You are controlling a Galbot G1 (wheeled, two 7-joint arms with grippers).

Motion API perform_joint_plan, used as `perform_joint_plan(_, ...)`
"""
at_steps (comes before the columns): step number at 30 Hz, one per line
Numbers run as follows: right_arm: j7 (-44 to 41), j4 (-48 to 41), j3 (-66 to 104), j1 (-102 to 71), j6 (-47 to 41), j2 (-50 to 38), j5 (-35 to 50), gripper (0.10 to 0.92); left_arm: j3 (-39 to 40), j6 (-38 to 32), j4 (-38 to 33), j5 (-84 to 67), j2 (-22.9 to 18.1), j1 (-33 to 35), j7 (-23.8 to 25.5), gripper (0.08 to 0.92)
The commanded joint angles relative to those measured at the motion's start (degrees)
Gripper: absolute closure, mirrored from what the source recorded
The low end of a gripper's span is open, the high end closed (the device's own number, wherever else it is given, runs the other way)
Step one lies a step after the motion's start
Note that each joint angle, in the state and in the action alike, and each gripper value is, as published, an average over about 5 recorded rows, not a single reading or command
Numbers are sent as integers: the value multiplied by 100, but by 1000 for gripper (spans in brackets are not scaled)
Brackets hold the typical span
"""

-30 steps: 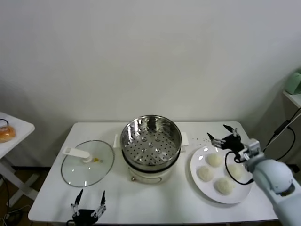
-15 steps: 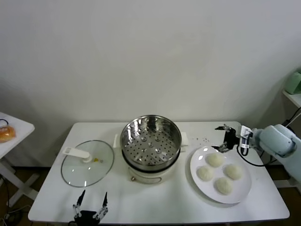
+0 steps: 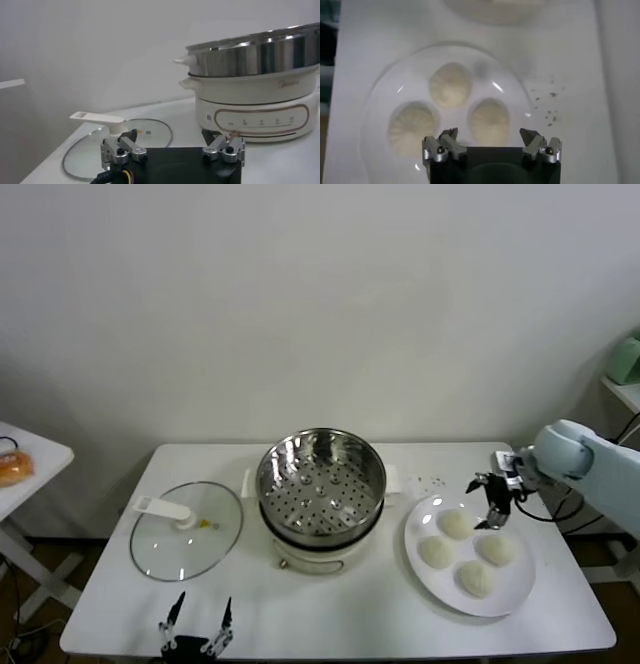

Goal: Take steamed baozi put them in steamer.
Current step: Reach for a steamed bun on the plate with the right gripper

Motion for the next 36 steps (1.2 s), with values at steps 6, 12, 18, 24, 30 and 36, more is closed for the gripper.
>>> perform_joint_plan(6,-363,-1254,-750,423,365,1101,-259,203,-25,-4,6,17,-46,17,4,177)
perform_joint_plan(12,-341,-1431,-582,143,396,1280,-441,203,-69,-18,88,29,-44,-3,9,177)
perform_joint_plan(18,-335,-1434,-443,-91,388,1239,-536,203,-88,-19,162,58,-35,-32,18,177)
perform_joint_plan(24,-279,-1466,-314,-213,385,1267,-598,203,-88,-41,222,113,-18,-47,12,177)
perform_joint_plan(30,-205,-1496,-196,-303,372,1321,-695,254,-90,-38,216,126,-4,-46,8,177)
perform_joint_plan(36,-215,-1453,-198,-269,373,1294,-765,419,-79,-31,198,138,-2,-41,6,177)
